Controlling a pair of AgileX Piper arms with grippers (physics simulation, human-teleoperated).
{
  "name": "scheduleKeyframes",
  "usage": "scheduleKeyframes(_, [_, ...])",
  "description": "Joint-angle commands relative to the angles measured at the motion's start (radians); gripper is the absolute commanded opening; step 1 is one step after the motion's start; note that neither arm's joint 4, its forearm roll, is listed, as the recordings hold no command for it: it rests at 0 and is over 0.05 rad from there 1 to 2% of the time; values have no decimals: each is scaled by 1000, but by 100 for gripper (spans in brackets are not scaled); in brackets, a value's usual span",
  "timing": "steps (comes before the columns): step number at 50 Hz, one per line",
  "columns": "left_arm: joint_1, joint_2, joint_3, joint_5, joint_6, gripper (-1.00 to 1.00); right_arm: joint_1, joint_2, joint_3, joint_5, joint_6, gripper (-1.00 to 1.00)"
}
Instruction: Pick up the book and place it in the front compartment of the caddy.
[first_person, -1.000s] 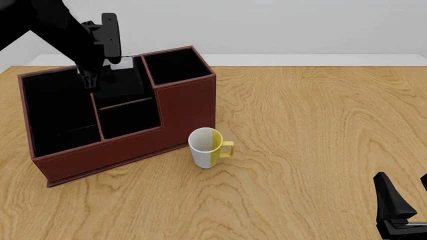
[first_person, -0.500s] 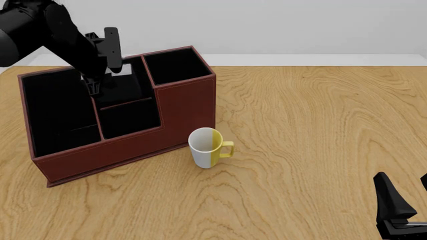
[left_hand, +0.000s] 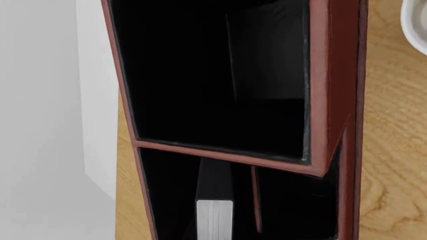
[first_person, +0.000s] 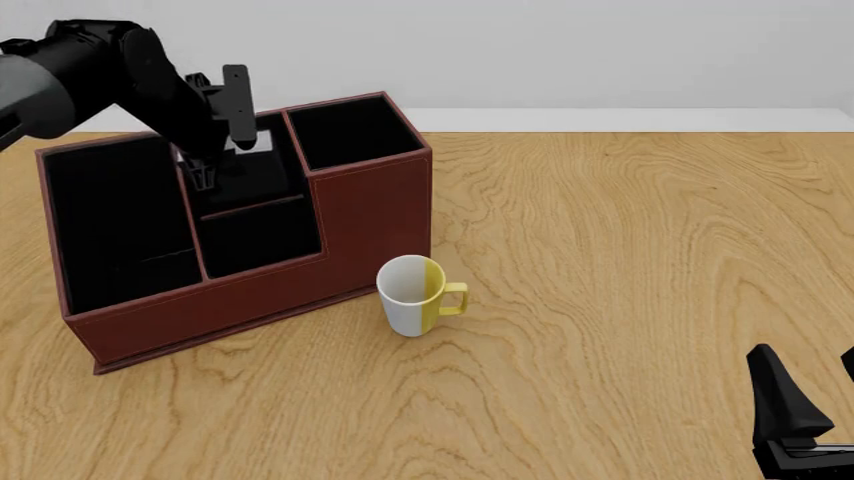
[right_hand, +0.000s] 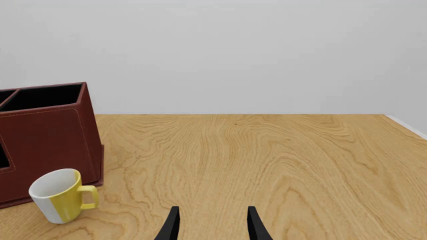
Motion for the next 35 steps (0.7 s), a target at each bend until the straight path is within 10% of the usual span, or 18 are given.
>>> scheduleKeyframes(1, [0, 41, -34, -22, 13, -100, 0, 0, 0, 0, 0, 100])
scheduleKeyframes(30, [24, 156, -91, -77, -9, -100, 0, 0, 0, 0, 0, 100])
scheduleKeyframes(31, [35, 167, -108, -93, -4, 100, 0, 0, 0, 0, 0, 100])
scheduleKeyframes(35, [49, 173, -114, -99, 6, 100, 0, 0, 0, 0, 0, 100])
